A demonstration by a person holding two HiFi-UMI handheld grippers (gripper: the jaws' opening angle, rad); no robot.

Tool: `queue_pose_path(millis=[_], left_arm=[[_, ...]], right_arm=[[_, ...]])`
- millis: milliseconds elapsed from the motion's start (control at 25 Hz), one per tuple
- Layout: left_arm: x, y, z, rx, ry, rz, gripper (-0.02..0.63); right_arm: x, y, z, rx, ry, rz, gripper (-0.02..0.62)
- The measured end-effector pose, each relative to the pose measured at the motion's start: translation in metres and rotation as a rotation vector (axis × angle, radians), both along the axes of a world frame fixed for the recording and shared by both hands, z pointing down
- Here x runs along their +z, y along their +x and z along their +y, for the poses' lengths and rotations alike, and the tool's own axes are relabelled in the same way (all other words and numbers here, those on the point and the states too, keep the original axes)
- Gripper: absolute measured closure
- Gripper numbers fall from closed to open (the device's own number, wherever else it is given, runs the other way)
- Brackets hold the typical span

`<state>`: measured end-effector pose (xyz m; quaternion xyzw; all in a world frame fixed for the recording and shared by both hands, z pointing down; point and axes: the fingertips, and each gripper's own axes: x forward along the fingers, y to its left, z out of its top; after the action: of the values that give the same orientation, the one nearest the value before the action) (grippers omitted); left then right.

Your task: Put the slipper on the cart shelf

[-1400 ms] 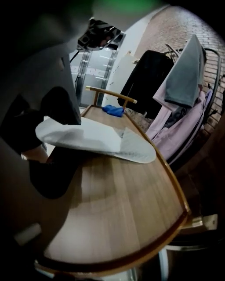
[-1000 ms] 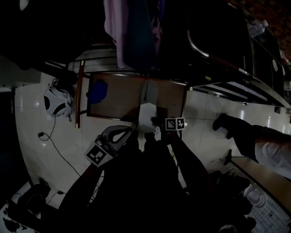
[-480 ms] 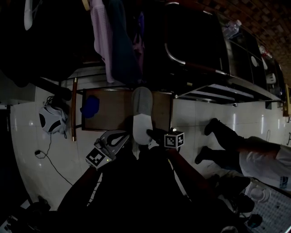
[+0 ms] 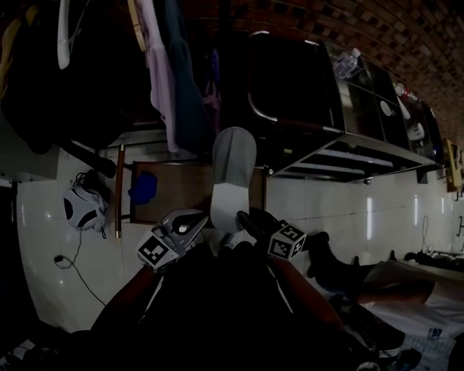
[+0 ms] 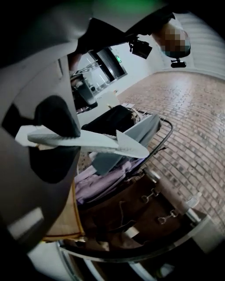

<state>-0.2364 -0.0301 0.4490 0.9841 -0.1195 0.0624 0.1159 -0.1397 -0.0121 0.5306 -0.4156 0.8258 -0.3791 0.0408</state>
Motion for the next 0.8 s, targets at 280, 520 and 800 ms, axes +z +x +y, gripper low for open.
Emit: queue_pose_path(millis=[280,520,800], left_arm=[[-0.025,0.005,-0.010,-0.018,0.025,0.032,0.595],[-0.039,0.005,-0.021,-0.043,0.056,0.042,0.603],[-0.024,0.004,-0.022,-0.029,0.066,-0.023,0.603]], right_arm=[[-0.084,0.017,-0.024,0.064,0.308,0.133,0.535],[-0.130,0.017,-0.034,0.082,0.433,0.184,0.535],[-0.127,0.011,-0.034,0.067,0.434,0.182,0.535]])
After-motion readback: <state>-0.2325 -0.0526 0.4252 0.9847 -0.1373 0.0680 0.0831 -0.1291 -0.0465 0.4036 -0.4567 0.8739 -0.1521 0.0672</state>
